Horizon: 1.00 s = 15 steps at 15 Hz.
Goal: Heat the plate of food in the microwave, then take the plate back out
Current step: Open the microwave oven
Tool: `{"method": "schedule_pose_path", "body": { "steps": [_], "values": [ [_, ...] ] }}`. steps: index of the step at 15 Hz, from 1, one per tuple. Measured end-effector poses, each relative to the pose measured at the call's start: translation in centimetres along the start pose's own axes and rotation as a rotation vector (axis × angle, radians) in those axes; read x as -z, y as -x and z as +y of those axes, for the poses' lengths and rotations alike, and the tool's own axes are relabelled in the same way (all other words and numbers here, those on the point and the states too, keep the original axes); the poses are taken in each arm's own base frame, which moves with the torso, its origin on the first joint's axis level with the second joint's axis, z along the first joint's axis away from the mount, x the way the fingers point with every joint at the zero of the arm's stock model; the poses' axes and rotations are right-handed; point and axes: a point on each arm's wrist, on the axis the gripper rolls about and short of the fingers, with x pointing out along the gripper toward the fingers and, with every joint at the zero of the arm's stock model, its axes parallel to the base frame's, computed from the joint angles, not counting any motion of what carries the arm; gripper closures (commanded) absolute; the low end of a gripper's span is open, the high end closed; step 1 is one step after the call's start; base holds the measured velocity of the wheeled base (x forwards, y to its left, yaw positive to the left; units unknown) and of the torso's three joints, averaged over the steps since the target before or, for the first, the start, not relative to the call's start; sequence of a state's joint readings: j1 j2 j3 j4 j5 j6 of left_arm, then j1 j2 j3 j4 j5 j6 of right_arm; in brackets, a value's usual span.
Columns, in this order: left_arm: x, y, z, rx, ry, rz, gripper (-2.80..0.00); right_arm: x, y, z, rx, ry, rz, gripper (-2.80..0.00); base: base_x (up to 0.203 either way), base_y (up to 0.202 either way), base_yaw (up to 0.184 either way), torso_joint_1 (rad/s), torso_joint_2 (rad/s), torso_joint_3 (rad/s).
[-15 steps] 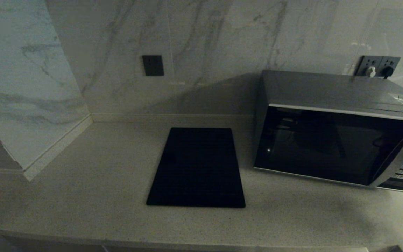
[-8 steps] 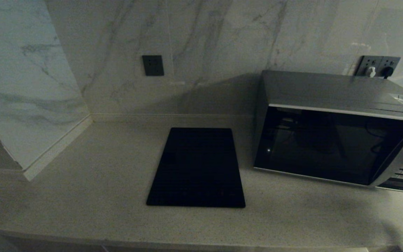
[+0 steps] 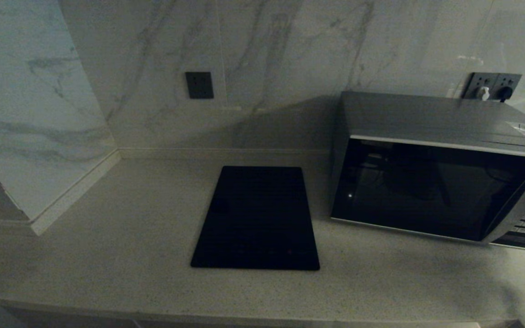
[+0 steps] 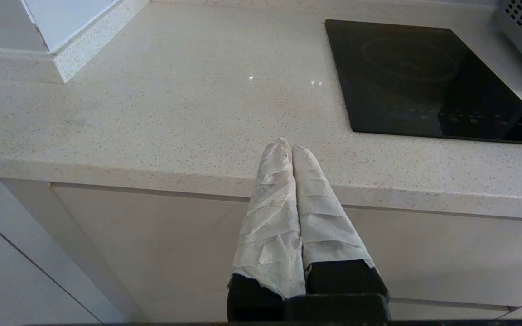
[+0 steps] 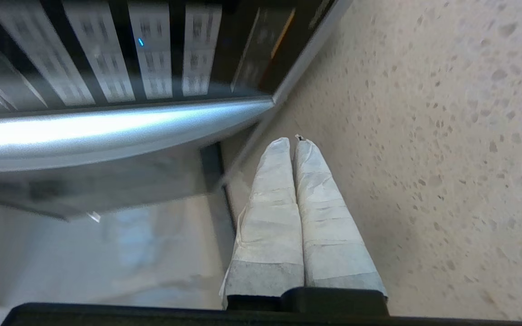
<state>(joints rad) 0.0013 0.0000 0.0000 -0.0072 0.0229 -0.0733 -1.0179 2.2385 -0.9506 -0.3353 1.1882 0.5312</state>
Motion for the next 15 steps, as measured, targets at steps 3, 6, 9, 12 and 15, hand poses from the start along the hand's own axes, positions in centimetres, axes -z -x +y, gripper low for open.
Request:
{"method": "schedule_pose_path", "body": {
  "steps": [3,6,9,12,15],
  "values": [
    [0.0,0.0,0.0,0.001,0.000,0.000,0.00,-0.3,-0.1,0.0,0.002,-0.023,-0.003,0.00,0.000,0.000,0.000,0.000,0.00,0.000],
    [0.0,0.0,0.0,0.000,0.000,0.000,0.00,-0.8,0.0,0.3,-0.001,-0.112,-0.014,0.00,0.000,0.000,0.000,0.000,0.00,0.000],
    [0.0,0.0,0.0,0.000,0.000,0.000,0.00,-1.9,0.5,0.8,0.041,-0.220,-0.084,0.00,0.000,0.000,0.000,0.000,0.00,0.000],
    [0.0,0.0,0.0,0.001,0.000,0.000,0.00,-1.8,-0.5,0.8,0.064,-0.221,-0.078,0.00,0.000,0.000,0.000,0.000,0.00,0.000],
    [0.0,0.0,0.0,-0.001,0.000,0.000,0.00,-1.7,-1.6,0.4,0.062,-0.206,-0.058,0.00,0.000,0.000,0.000,0.000,0.00,0.000]
  ]
}}
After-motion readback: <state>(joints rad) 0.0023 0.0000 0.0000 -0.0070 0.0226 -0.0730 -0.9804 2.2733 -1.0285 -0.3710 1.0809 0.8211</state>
